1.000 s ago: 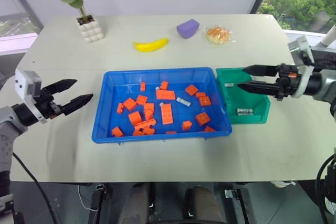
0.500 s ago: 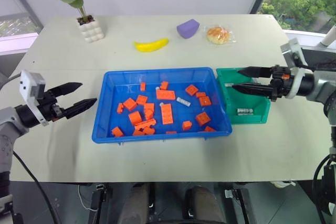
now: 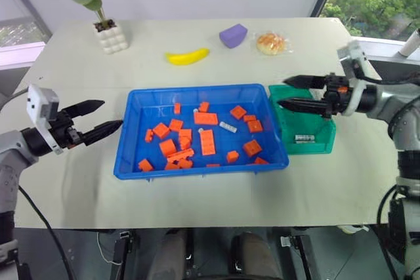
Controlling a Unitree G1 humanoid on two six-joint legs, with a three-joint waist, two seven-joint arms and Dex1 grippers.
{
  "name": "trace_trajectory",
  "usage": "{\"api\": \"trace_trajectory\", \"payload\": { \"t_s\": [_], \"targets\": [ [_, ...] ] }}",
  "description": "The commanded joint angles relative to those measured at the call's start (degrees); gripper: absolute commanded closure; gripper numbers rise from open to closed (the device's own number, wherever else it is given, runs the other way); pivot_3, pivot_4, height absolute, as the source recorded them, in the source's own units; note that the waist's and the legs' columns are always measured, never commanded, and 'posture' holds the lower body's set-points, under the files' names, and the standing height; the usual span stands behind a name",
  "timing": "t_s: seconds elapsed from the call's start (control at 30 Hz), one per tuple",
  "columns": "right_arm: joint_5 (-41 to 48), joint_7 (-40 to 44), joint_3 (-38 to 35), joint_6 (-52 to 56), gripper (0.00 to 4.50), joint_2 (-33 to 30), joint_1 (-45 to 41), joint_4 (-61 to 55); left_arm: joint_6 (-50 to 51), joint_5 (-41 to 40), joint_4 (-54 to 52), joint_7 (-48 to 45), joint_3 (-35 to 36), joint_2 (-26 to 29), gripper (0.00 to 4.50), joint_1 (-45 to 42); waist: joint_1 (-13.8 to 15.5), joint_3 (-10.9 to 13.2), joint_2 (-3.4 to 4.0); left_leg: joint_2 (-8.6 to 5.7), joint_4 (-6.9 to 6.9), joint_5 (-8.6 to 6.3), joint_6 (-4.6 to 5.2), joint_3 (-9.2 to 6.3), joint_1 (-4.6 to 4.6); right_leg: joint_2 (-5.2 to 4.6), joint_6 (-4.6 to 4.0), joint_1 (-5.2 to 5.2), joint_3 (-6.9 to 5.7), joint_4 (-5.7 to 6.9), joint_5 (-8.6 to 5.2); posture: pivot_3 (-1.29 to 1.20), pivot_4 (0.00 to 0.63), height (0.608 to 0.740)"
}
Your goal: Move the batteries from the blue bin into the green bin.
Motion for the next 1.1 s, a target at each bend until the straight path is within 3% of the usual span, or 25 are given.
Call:
{"api": "trace_trajectory", "payload": {
  "t_s": [0.03,0.33,0.8,1.1],
  "targets": [
    [-3.0,-2.0,2.6,-6.7,0.05,4.5,-4.6,1.4,-1.3,0.2,-1.0,1.2,1.2,0.1,0.0,-1.3,-0.1,0.0,0.0,0.0,-0.01,0.0,0.0,0.0,0.0,0.0,0.0,-0.03,0.0,0.01,0.0,0.0,0.15,0.739],
    [-10.1,-1.1,10.4,-16.9,0.05,13.5,-8.3,8.9,-1.2,-0.5,-3.9,3.5,2.0,-0.9,0.0,0.2,0.3,0.0,-0.02,-0.06,0.06,0.0,0.0,-0.03,-0.02,-0.03,0.0,-0.01,0.0,0.07,0.0,0.0,0.15,0.739],
    [-6.5,1.5,15.4,-3.5,0.05,15.7,-2.0,-1.7,-2.4,-0.2,-8.2,6.9,2.9,-3.7,0.0,5.6,0.2,0.0,-0.02,-0.04,0.07,0.0,0.0,-0.06,-0.01,-0.02,0.0,-0.01,0.0,0.09,0.0,0.0,0.15,0.739],
    [-9.2,-0.6,20.3,-4.2,0.05,21.3,-0.8,-1.1,-3.1,0.2,-8.3,8.0,1.8,-4.9,0.0,4.8,0.1,0.0,-0.04,-0.03,0.04,0.0,0.0,-0.06,-0.01,0.0,0.0,-0.03,0.0,0.09,0.0,0.0,0.15,0.739]
  ]
}}
